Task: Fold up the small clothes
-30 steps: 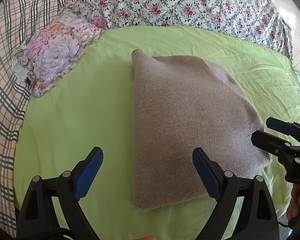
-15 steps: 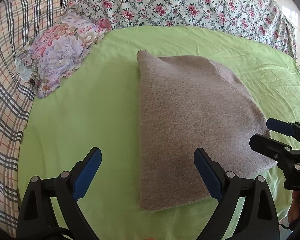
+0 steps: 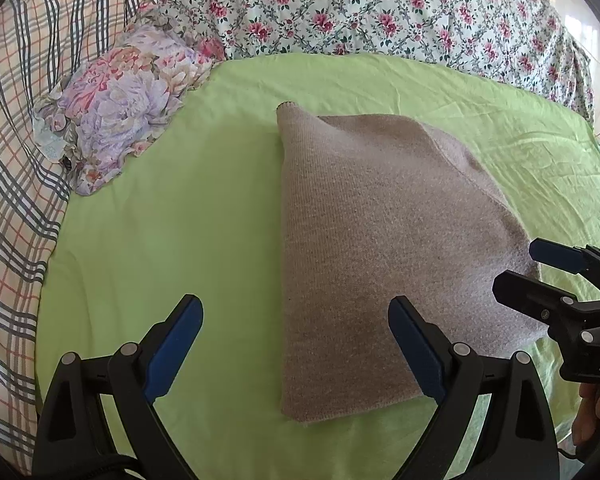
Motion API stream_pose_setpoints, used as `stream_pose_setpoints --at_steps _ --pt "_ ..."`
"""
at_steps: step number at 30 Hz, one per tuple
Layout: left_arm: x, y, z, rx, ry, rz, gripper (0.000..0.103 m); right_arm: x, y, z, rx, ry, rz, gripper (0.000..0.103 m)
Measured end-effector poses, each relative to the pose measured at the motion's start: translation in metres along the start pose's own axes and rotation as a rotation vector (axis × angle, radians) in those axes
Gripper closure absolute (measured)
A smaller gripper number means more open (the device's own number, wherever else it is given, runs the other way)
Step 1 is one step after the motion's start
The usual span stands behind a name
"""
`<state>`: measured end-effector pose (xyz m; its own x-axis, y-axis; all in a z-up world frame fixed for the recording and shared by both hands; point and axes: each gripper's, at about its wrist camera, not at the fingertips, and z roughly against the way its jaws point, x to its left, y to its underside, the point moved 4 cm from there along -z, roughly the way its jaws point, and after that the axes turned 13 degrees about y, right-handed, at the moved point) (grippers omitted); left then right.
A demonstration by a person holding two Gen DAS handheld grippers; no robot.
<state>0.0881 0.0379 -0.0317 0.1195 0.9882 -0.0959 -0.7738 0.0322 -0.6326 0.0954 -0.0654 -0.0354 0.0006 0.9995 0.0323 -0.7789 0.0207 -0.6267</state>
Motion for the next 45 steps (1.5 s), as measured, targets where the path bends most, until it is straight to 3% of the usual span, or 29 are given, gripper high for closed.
stream_pose_setpoints --at_steps 45 --pt "-0.016 -0.002 0.015 -0.045 0.022 -0.034 0.008 -0.007 -0.006 0.012 -0.048 -0.004 0.003 0.013"
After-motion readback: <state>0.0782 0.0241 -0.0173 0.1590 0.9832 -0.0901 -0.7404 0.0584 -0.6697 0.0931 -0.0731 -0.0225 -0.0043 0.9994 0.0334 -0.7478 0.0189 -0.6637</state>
